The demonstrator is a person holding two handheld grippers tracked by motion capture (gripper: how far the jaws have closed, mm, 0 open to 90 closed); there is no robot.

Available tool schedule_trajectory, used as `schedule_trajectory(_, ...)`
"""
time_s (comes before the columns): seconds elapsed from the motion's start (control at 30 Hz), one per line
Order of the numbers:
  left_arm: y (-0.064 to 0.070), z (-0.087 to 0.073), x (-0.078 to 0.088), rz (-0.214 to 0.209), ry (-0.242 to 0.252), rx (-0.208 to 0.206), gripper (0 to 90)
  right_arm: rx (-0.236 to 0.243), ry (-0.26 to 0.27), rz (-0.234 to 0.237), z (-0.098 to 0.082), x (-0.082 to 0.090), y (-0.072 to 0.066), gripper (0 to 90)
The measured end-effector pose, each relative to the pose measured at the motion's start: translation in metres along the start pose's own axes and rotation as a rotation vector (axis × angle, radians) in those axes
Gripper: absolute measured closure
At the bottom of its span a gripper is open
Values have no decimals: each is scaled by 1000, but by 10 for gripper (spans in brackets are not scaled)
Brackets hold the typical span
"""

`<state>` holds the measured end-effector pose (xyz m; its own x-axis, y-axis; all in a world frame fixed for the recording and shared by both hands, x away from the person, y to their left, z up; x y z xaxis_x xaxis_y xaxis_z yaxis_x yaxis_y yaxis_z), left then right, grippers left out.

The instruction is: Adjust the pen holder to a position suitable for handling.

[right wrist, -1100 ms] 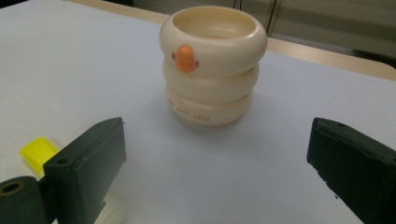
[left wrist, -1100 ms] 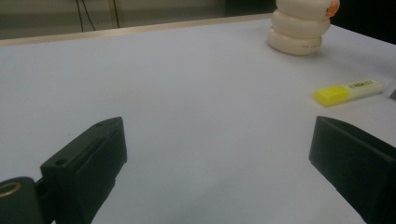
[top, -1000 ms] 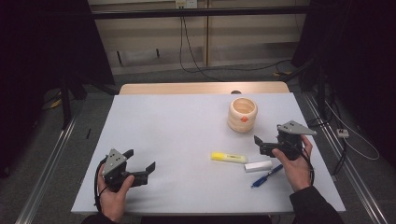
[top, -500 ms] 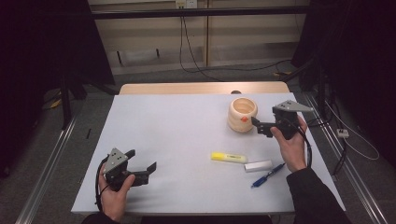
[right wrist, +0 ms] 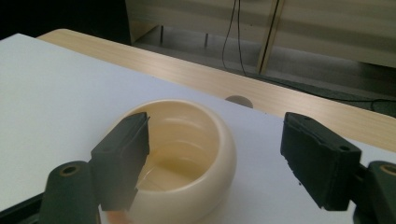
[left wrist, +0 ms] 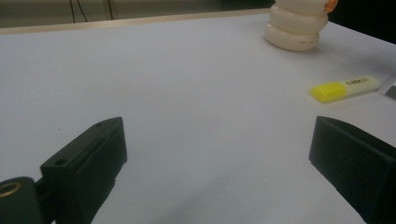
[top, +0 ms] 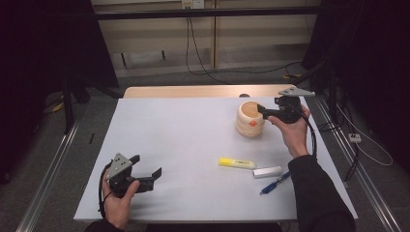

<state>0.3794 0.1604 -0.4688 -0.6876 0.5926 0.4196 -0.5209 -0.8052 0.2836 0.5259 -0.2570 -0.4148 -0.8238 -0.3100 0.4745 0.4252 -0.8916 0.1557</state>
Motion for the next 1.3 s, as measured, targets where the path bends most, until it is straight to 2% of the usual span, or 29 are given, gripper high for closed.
schedule_trajectory(0.23, 1, -1, 0, -3, -5, -1, 42, 38, -45, -3, 3, -22, 12, 351)
schedule_trajectory(0.37, 0, -1, 0, -2, -6, -1, 42, 39, -63, 13, -2, -33, 11, 406)
schedule_trajectory(0.47, 0, -1, 0, -1, -8, -3, 42, 47, -77, 22, -6, -39, 11, 485)
schedule_trajectory(0.67, 0, -1, 0, -1, -8, -3, 42, 36, -77, 57, -10, -48, 9, 592)
schedule_trajectory(1.0, 1, -2, -1, -8, -17, -1, 42, 42, -120, 89, -21, -59, 3, 639)
schedule_trajectory(1.07, 1, -2, -2, -7, -18, 0, 42, 30, -126, 89, -23, -61, 4, 661)
schedule_trajectory(1.1, 1, -2, -2, -7, -17, 1, 42, 3, -124, 89, -24, -61, 5, 687)
schedule_trajectory(1.17, 1, -2, -2, -6, -19, 0, 42, -16, -112, 85, -23, -61, 7, 700)
schedule_trajectory(1.23, 1, -3, -2, -10, -20, 1, 51, -2, -125, 78, -24, -62, 7, 707)
schedule_trajectory(1.3, 2, -2, -2, -13, -20, -2, 51, -14, -119, 78, -24, -62, 7, 722)
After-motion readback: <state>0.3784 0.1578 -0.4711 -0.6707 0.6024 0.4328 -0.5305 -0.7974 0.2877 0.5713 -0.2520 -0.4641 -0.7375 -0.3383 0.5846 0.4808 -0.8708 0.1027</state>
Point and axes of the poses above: each handheld gripper's, and its own axes: x roughly backward along the jaws, z roughly out of its top, y roughly to its right, the point moved 9 cm from there along -x, roughly forward along the jaws, and after that the axes turned 11 degrees about x, right-handed, at the moved point
